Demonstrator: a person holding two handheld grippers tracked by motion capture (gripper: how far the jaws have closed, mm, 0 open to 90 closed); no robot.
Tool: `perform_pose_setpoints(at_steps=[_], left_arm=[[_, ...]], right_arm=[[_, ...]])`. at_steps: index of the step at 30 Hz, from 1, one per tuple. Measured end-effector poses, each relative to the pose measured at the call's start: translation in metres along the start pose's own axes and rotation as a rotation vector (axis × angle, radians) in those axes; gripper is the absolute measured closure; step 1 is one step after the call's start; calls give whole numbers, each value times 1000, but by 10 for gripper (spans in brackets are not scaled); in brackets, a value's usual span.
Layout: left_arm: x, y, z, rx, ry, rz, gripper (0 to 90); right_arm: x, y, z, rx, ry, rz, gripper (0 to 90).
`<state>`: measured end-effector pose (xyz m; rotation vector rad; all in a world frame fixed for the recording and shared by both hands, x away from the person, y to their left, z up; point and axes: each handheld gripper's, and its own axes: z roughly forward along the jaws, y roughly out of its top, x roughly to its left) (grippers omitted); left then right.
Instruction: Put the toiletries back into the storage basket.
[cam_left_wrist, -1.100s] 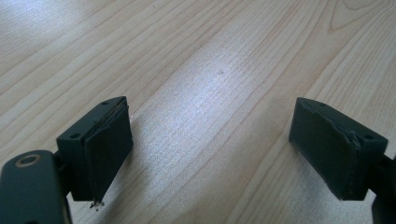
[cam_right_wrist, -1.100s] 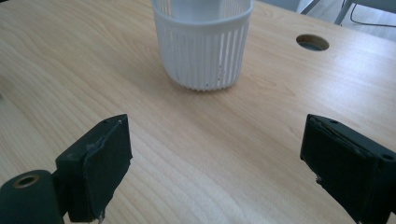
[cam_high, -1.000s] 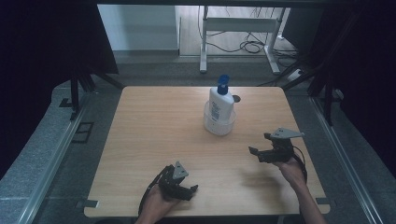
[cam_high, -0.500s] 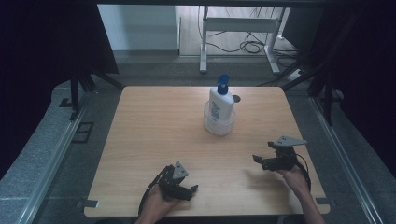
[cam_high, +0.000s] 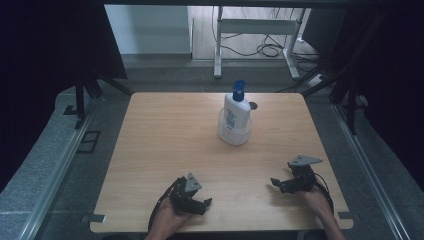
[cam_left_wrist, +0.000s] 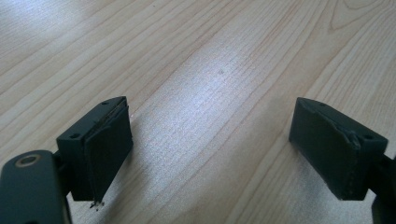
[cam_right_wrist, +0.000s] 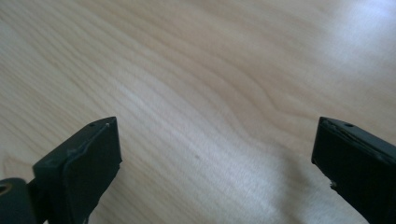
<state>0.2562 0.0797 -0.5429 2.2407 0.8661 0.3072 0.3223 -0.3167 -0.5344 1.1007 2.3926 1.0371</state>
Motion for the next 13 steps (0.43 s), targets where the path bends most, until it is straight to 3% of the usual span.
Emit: perform_pose_setpoints(at_steps=[3,4,13], left_arm=[[0,0,0,0,0,0,127],[0,0,0,0,0,0,126],[0,0,0,4,-1,3,123]], right_arm=[[1,-5,5,40,6,-1,0],[3,-7,6,35,-11,-16,0],[5,-7,5,33,-27,-4,0]])
